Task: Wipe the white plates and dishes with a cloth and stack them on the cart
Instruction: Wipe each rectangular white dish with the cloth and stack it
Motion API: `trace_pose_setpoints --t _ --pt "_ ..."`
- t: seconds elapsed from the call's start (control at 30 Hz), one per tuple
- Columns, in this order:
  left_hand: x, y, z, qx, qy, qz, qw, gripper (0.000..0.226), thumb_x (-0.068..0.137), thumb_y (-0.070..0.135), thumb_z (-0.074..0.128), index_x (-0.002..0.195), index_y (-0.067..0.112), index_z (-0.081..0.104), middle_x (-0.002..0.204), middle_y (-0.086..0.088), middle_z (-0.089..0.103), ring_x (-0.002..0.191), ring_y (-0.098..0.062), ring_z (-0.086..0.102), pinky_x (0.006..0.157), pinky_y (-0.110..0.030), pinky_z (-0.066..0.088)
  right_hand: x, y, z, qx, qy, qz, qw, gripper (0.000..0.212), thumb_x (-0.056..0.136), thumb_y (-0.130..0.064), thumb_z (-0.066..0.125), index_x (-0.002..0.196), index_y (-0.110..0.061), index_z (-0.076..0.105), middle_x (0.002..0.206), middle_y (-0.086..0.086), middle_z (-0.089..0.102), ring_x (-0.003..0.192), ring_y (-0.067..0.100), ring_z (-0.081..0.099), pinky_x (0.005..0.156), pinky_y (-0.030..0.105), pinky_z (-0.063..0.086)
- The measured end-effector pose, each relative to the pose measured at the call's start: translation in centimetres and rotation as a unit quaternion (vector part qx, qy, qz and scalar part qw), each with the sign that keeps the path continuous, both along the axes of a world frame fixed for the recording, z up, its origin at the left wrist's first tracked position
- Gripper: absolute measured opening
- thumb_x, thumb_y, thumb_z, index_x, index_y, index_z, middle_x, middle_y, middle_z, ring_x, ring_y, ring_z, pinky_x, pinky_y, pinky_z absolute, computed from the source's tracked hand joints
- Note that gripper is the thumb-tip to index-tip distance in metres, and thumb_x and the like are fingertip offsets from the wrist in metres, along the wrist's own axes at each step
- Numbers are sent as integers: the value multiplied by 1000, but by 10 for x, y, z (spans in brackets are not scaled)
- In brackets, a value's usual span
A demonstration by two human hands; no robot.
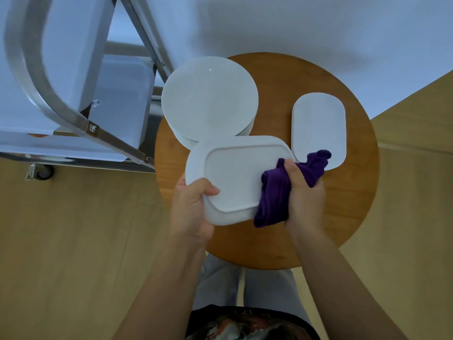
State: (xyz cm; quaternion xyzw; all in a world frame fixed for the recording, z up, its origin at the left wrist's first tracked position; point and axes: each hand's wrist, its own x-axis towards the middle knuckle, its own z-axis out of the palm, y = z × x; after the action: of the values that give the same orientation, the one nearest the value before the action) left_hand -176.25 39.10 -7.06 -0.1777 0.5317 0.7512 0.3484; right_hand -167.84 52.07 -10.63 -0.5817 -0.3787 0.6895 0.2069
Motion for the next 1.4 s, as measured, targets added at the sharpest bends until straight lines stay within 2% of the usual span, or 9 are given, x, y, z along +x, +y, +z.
trace_pose_setpoints --t 0.17,0.37,0.57,0.8,0.97,1.07,1.2,1.3,1.4 --pt "11 2 -1 21 -54 -21 998 37 64 3 65 99 13 64 82 -2 75 74 -19 71 58 -33 58 -1 5 3 -63 13 -22 998 34 75 -26 76 101 -31 56 99 -5 67 86 16 67 75 36 56" --pt "-18 -15 -1 13 -160 -240 958 56 70 44 68 114 10 67 109 -13 70 93 -25 69 74 -35 59 0 46 22 2 26 181 983 36 68 -23 79 99 -27 61 88 -4 71 75 15 70 57 26 55" --pt "-6 9 -6 40 -119 -154 980 54 80 31 57 129 8 55 123 -17 63 113 -34 60 95 -48 49 -12 17 22 130 10 162 978 27 79 -28 72 101 -33 59 85 -16 69 80 4 67 66 21 56" --pt "1 17 -4 17 -95 -93 991 54 75 35 61 123 11 56 113 -15 68 101 -32 67 80 -44 58 8 -39 11 181 -61 117 975 47 81 -38 66 121 -18 51 106 2 61 91 11 61 68 13 52" --pt "-6 14 -4 4 -82 -122 989 52 83 33 55 129 9 53 122 -16 63 110 -34 62 93 -49 50 26 -53 14 227 -25 168 959 43 74 -46 71 105 -63 47 129 1 49 107 12 56 78 18 53" --pt "-17 11 -2 -9 -44 -189 981 43 92 28 50 128 5 54 121 -19 63 108 -34 62 88 -43 54 24 -18 27 300 2 181 937 58 68 -40 67 106 -75 41 141 -4 39 125 20 43 98 40 45" --pt "-11 12 1 -16 -22 -251 968 41 81 31 58 116 10 61 105 -13 71 88 -26 69 72 -34 59 -6 31 24 345 -22 274 897 55 74 -38 59 122 -59 42 148 1 36 132 24 36 105 52 35" --pt "-3 21 2 -22 -17 -194 981 33 87 26 57 113 8 63 105 -16 70 90 -29 68 79 -40 57 -20 20 15 355 -52 337 870 55 84 -41 50 137 -25 44 149 1 35 134 22 34 108 49 31" --pt "-5 30 1 -26 0 -119 993 19 94 20 54 102 11 68 90 -9 73 81 -22 70 69 -32 59 -16 -15 13 363 -12 337 869 42 89 -36 48 129 -25 49 138 4 49 125 22 44 103 48 37"
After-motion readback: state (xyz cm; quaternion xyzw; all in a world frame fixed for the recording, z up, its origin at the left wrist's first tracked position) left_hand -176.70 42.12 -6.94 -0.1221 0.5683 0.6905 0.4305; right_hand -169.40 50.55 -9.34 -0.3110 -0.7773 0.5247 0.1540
